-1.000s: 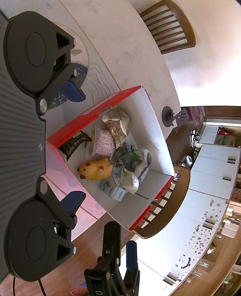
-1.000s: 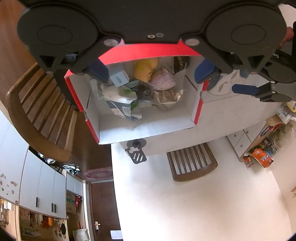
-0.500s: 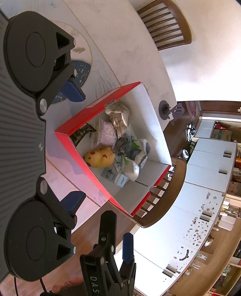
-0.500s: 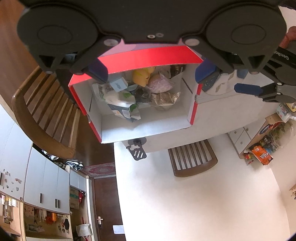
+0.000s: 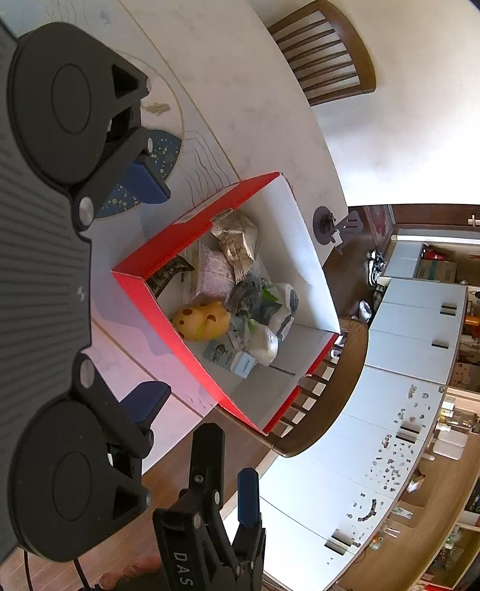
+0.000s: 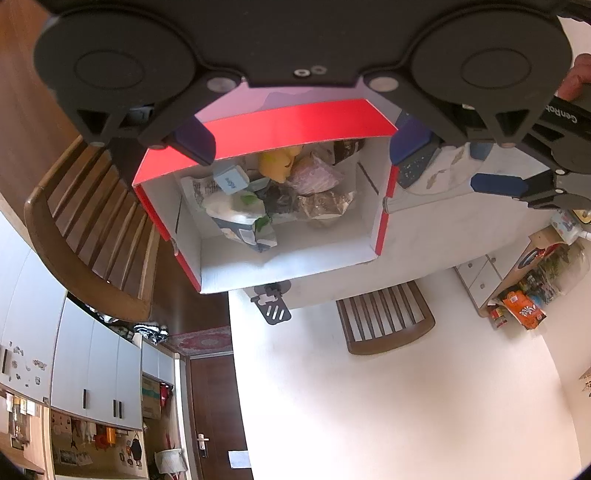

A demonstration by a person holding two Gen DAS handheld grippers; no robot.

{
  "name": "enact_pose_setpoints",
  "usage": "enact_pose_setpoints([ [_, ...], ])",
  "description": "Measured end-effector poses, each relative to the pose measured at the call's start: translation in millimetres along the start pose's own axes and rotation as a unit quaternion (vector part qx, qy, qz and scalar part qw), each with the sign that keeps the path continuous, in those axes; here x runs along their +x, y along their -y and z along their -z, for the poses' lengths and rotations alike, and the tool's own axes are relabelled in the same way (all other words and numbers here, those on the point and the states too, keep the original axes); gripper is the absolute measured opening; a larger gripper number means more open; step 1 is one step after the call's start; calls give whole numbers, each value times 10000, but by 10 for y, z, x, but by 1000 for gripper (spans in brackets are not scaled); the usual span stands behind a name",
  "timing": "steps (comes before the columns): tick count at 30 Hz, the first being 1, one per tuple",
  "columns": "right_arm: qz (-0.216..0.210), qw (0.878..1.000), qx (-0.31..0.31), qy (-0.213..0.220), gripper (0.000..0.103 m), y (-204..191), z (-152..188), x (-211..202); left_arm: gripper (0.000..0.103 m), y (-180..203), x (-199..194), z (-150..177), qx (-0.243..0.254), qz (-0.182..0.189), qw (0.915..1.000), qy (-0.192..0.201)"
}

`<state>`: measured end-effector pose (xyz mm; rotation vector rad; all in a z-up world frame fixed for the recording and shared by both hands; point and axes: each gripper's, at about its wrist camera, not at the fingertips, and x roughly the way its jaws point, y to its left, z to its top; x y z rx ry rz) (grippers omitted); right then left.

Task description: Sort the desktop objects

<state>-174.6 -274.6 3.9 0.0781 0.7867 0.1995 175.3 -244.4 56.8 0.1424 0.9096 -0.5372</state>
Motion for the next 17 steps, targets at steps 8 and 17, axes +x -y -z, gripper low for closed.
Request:
enact_pose_setpoints([
  [8,70,9999,71,-67,101,-41,40,26,103,-43,-18,42,-36,63,10000,-22],
  [17,135,9998,147,-76,101,-102,89,2,103,-67,-74,89,51,163,9999,-2],
])
